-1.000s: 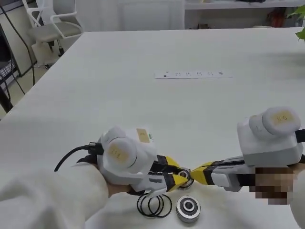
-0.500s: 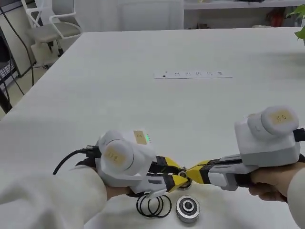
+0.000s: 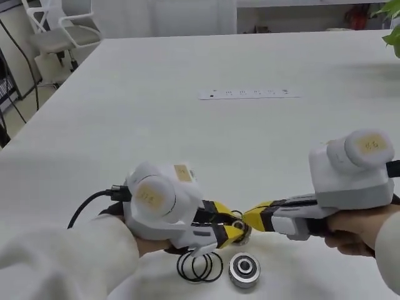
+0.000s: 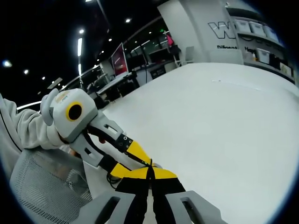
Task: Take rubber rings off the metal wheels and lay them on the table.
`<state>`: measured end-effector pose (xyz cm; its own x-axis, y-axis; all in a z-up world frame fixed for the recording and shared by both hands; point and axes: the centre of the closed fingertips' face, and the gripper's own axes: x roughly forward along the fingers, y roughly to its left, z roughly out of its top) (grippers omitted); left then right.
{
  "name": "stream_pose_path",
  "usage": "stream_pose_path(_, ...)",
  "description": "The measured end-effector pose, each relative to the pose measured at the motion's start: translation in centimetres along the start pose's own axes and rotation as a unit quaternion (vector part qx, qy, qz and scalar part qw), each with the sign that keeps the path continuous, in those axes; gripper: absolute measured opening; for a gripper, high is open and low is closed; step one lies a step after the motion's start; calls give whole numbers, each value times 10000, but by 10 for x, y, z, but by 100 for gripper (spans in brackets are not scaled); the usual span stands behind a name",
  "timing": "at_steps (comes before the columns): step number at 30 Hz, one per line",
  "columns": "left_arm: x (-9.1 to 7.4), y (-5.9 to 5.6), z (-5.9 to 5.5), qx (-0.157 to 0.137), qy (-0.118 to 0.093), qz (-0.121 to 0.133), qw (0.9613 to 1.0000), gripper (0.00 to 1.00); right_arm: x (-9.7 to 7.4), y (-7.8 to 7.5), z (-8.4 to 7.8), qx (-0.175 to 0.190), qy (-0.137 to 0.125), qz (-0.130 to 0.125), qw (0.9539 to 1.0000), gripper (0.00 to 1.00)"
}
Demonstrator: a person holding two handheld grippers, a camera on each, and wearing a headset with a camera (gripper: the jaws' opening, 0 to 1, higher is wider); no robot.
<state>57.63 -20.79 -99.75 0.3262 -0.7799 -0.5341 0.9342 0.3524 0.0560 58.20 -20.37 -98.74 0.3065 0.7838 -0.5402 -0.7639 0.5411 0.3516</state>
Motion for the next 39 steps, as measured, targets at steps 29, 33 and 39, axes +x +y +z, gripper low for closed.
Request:
stream_pose_path(29,-89,7,53,465,-395,253,9978,48,-4,33,26,51,-450,451,9980,0)
stream_pose_path(33,-106,5,50,442,-443,331,9975,52,-2,40,24,20,-394,552,9977,0)
stream_pose_path(39,-126,2,41,331,-442,453,9974,60,2,52,20,-9,-317,741,9967,0)
